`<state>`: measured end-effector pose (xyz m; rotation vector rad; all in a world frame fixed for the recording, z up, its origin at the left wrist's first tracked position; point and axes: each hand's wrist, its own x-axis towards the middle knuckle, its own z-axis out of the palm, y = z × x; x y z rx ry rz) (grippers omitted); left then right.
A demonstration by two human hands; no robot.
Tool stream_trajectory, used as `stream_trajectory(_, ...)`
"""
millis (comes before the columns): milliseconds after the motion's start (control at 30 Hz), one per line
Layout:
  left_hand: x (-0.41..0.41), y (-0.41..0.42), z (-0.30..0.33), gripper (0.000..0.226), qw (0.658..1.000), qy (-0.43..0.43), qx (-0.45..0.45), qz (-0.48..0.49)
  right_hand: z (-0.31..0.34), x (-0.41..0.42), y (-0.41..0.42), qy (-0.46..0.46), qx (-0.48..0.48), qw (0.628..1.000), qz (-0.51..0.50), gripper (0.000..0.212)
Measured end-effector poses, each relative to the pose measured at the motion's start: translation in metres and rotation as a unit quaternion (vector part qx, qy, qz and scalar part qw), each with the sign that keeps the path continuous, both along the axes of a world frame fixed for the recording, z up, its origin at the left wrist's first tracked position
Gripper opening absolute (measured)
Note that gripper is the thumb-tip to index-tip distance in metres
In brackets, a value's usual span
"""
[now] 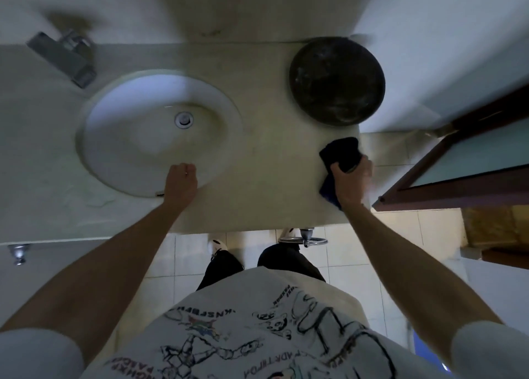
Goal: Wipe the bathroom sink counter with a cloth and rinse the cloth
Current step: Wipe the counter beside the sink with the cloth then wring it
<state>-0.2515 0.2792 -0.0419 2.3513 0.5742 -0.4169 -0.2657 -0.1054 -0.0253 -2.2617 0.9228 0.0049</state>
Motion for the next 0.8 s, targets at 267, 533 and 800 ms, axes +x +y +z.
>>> stream_trajectory(267,0.023,-0.074,0.008,0.033,0.997,-0.070,-0.032,-0.003,-0.010,0.015,0.107,-0.017,0.049,0.944,0.326,0.059)
stream_trajectory(533,0.068,-0.094,0.063,0.056,0.946,0.136,-0.290,0.044,0.003,0.050,0.107,-0.070,0.190,0.904,0.375,0.048)
stream_trajectory(800,0.133,-0.074,0.092,0.046,0.934,0.156,-0.319,-0.032,0.036,0.090,0.132,-0.084,0.217,0.899,0.372,0.068)
